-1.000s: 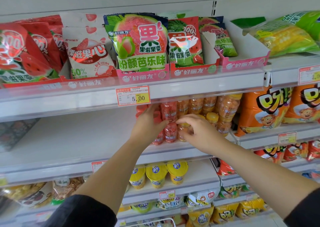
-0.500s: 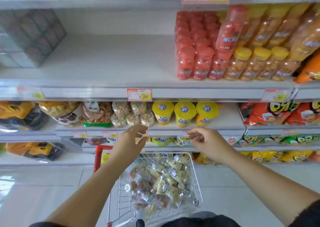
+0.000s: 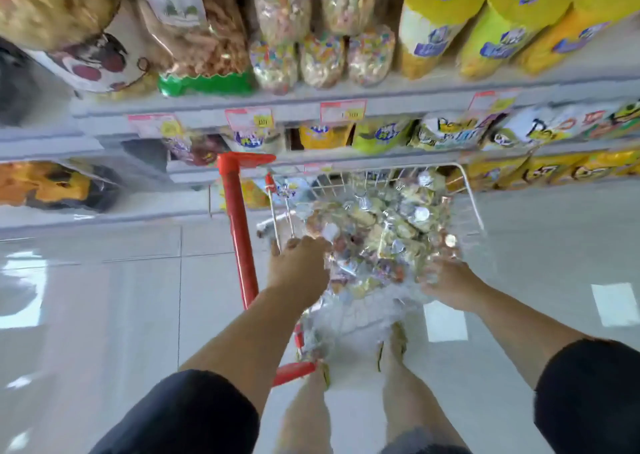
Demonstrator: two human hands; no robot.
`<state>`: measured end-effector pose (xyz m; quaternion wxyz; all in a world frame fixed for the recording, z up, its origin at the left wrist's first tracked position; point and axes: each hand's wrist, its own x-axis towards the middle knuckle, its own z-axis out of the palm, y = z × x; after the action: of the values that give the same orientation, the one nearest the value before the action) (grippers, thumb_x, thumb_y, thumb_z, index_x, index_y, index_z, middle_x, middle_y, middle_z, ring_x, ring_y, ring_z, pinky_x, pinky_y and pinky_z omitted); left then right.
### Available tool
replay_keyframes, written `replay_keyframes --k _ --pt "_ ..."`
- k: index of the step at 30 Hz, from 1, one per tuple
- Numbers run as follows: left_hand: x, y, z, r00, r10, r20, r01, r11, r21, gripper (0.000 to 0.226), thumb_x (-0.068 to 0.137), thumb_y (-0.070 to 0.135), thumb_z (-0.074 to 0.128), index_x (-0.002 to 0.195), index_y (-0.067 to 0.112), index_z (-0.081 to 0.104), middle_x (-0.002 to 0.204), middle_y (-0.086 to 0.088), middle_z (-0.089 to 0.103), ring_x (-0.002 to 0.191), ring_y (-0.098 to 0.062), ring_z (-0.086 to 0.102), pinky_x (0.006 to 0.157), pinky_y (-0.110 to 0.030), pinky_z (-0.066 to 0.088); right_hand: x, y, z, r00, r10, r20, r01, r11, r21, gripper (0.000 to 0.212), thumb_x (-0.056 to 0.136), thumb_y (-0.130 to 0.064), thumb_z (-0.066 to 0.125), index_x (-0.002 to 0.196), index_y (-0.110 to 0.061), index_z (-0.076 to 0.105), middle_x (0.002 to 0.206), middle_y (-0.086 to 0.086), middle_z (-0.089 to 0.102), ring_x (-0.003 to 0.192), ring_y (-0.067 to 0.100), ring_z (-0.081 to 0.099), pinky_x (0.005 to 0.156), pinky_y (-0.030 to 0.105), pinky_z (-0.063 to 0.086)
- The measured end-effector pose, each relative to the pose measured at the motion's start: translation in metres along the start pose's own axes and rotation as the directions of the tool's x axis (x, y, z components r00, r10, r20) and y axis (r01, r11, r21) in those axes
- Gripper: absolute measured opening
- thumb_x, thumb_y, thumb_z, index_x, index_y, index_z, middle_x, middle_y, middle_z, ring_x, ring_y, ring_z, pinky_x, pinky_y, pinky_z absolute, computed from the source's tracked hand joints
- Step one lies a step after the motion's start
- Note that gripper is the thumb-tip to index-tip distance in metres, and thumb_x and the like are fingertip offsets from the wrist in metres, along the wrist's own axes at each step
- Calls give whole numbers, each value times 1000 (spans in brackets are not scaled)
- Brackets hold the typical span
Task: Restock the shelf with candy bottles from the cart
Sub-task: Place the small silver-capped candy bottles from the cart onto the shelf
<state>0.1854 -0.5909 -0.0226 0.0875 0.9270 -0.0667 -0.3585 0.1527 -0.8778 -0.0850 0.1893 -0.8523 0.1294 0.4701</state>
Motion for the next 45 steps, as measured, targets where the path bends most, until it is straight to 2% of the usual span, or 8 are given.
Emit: replay_keyframes --k 6,16,23,32,35,39,42,45 --pt "12 -26 41 998 -2 60 -22 917 398 48 91 21 50 140 21 47 153 -7 30 148 -26 14 116 -66 -3 7 13 41 999 -12 -39 6 987 -161 35 82 -24 71 117 -20 71 126 1 66 111 19 64 88 26 50" --pt "-12 -74 43 1000 -13 -5 14 871 492 55 86 22 57 140 21 46 157 -7 26 147 -23 18 117 -64 2 1 -27 70 997 -69 -18 66 989 -130 39 77 -34 81 113 -22 74 123 -1 68 109 16 64 95 28 49" --pt "-28 -138 46 974 -130 -185 166 967 194 57 85 3 50 138 23 50 145 -2 42 132 -26 41 112 -40 30 0 -93 102 975 -209 78 219 960 -173 46 82 -41 75 123 -21 69 131 -3 64 120 15 59 100 30 45" --pt "-34 -208 58 887 -252 -387 211 967 -145 50 85 1 57 127 28 61 135 7 53 123 -18 53 117 -39 17 20 -176 110 950 -261 173 304 903 -303 75 64 -85 58 120 -35 61 118 -18 60 114 16 60 97 37 49" --pt "-32 -216 60 882 -258 -394 220 965 -140 51 86 4 57 129 31 59 135 10 53 119 -17 56 120 -40 16 42 -200 128 953 -283 109 303 872 -386 47 79 -70 59 101 -30 51 110 -6 61 105 23 61 84 36 50" --pt "-31 -217 61 887 -196 -419 185 980 -67 50 87 10 59 132 33 56 134 10 53 125 -16 50 121 -45 10 62 -213 159 965 -252 70 249 799 -548 47 89 -42 61 126 -16 46 125 3 55 111 26 56 83 37 45" --pt "-33 -212 65 876 -148 -459 180 983 28 52 80 6 65 126 30 61 128 7 57 133 -20 45 121 -53 -4 68 -212 169 955 -295 -24 229 790 -569 36 90 -26 61 123 -17 48 120 2 58 109 23 54 80 34 44" --pt "-24 -199 67 830 1 -558 30 999 45 53 68 -4 69 114 21 68 116 1 65 127 -27 54 120 -50 19 70 -208 167 947 -322 11 290 837 -464 38 89 -29 59 123 -19 48 114 1 56 99 20 51 73 30 38"
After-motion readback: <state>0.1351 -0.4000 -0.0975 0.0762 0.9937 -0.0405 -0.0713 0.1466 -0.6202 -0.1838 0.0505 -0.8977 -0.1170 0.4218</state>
